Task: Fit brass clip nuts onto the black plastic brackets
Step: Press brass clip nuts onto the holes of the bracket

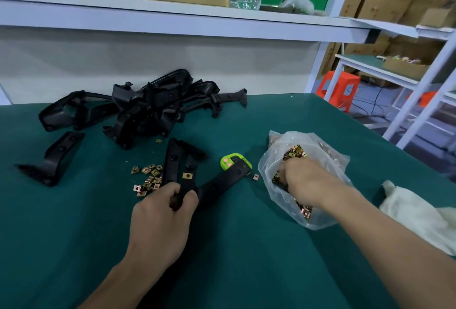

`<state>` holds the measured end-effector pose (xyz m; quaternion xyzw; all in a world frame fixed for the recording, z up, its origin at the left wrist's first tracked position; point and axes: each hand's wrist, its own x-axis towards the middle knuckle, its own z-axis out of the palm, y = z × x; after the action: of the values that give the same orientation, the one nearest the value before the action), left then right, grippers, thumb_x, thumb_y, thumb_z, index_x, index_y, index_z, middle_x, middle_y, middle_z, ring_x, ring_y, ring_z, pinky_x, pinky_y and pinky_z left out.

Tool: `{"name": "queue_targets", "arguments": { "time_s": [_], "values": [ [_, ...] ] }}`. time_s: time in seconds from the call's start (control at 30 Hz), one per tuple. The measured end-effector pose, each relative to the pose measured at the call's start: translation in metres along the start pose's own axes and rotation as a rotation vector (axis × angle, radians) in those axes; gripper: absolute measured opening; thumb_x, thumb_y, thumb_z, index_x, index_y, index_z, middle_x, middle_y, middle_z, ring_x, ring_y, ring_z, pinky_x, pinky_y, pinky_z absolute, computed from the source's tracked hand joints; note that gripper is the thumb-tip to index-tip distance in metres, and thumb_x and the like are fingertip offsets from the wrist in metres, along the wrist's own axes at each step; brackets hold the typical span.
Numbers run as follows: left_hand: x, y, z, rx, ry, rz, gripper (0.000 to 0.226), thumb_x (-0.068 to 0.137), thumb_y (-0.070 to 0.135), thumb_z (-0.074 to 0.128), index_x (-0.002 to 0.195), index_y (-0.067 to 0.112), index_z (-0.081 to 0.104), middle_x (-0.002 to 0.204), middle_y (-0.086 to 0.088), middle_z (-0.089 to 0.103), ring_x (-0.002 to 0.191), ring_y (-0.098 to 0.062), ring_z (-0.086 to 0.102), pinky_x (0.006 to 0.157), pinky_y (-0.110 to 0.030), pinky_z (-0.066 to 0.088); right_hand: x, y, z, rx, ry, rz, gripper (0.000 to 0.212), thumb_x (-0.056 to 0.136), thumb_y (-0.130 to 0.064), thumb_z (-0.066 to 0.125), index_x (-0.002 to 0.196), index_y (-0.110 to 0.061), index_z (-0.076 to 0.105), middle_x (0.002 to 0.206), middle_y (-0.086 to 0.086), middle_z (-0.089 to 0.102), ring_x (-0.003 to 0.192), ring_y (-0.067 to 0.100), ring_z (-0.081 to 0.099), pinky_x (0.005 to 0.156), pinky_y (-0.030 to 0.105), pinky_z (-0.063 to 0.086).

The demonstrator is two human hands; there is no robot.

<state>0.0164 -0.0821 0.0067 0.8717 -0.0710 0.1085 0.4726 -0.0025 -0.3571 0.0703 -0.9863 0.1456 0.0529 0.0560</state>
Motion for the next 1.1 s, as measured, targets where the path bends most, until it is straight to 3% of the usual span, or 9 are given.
{"name": "queue_targets", "arguments": {
  "time_s": [0.1, 0.17, 0.27, 0.37, 0.5, 0.6, 0.7, 0.93, 1.1],
  "values": [
    [-0.003, 0.0, -0.001, 0.042, 0.022, -0.014, 0.028, 0.09, 0.045, 0.061, 0.068, 0.029, 0.059, 0.057, 0.014, 0.061, 0.056, -0.008, 0.058, 0.049, -0.03, 0.038, -0.012, -0.014, -0.012, -0.201, -0.009, -0.004, 0.023, 0.089, 0.0, 0.053, 0.08, -0.019, 0.063, 0.075, -0.002, 0.059, 0.064, 0.011, 0.053, 0.049, 0.02, 0.038],
    [-0.004, 0.0, -0.001, 0.073, 0.031, -0.005, 0.022, 0.088, 0.048, 0.059, 0.072, 0.033, 0.056, 0.059, 0.016, 0.061, 0.06, -0.006, 0.058, 0.048, -0.029, 0.035, -0.021, -0.024, -0.024, -0.197, 0.196, -0.04, 0.026, 0.088, -0.002, 0.053, 0.083, -0.022, 0.068, 0.072, -0.004, 0.06, 0.064, 0.011, 0.054, 0.047, 0.017, 0.041],
    [-0.003, -0.001, 0.001, 0.12, 0.033, -0.011, 0.03, 0.086, 0.047, 0.057, 0.065, 0.027, 0.05, 0.061, 0.02, 0.06, 0.064, -0.002, 0.057, 0.047, -0.028, 0.029, -0.043, -0.051, -0.03, 0.435, 0.519, -0.115, 0.026, 0.085, -0.01, 0.052, 0.072, -0.026, 0.069, 0.068, -0.009, 0.07, 0.062, 0.01, 0.065, 0.057, 0.028, 0.056],
    [-0.002, -0.001, 0.001, 0.149, 0.023, -0.006, 0.036, 0.088, 0.048, 0.056, 0.063, 0.025, 0.045, 0.062, 0.018, 0.059, 0.064, -0.005, 0.056, 0.046, -0.029, 0.029, -0.049, -0.083, -0.017, 0.935, 0.211, -0.086, 0.034, 0.093, -0.002, 0.051, 0.078, -0.02, 0.076, 0.081, -0.002, 0.076, 0.076, 0.017, 0.075, 0.071, 0.033, 0.062],
    [-0.004, 0.0, -0.002, 0.144, -0.008, 0.003, 0.027, 0.09, 0.052, 0.054, 0.073, 0.033, 0.046, 0.061, 0.015, 0.059, 0.063, -0.007, 0.056, 0.047, -0.03, 0.031, -0.026, -0.081, 0.009, 0.268, 0.187, 0.13, 0.011, 0.087, -0.008, 0.055, 0.092, -0.017, 0.058, 0.092, 0.008, 0.067, 0.082, 0.032, 0.061, 0.068, 0.038, 0.051],
    [-0.003, 0.001, -0.002, 0.141, 0.003, 0.004, 0.035, 0.089, 0.052, 0.054, 0.07, 0.025, 0.044, 0.06, 0.011, 0.058, 0.057, -0.013, 0.055, 0.049, -0.031, 0.033, -0.014, -0.074, 0.021, 0.079, 0.136, 0.189, 0.016, 0.086, -0.003, 0.056, 0.092, -0.017, 0.05, 0.106, 0.009, 0.066, 0.089, 0.032, 0.062, 0.066, 0.034, 0.038],
    [-0.002, 0.003, -0.001, 0.131, -0.015, -0.021, 0.043, 0.089, 0.051, 0.055, 0.064, 0.019, 0.041, 0.056, 0.009, 0.056, 0.053, -0.015, 0.052, 0.049, -0.032, 0.034, 0.001, -0.068, 0.03, 0.094, 0.173, 0.137, 0.014, 0.087, -0.001, 0.055, 0.09, -0.014, 0.059, 0.11, 0.011, 0.059, 0.095, 0.032, 0.059, 0.07, 0.033, 0.037],
    [-0.003, 0.006, -0.004, 0.149, -0.027, -0.044, 0.04, 0.088, 0.056, 0.053, 0.068, 0.023, 0.045, 0.061, 0.016, 0.059, 0.051, -0.013, 0.053, 0.051, -0.031, 0.038, 0.012, -0.052, 0.047, 0.306, 0.301, 0.063, 0.016, 0.091, -0.009, 0.061, 0.077, -0.019, 0.059, 0.079, 0.003, 0.06, 0.073, 0.025, 0.058, 0.066, 0.036, 0.051],
    [-0.003, 0.007, -0.009, 0.202, -0.051, -0.056, 0.041, 0.074, 0.08, 0.038, 0.087, 0.043, 0.049, 0.058, 0.018, 0.06, 0.059, -0.002, 0.055, 0.058, -0.026, 0.043, -0.009, -0.062, 0.052, 0.625, 0.398, 0.04, 0.025, 0.086, -0.014, 0.075, 0.067, -0.023, 0.06, 0.061, -0.009, 0.063, 0.056, 0.007, 0.057, 0.048, 0.014, 0.038]
  ]
}}
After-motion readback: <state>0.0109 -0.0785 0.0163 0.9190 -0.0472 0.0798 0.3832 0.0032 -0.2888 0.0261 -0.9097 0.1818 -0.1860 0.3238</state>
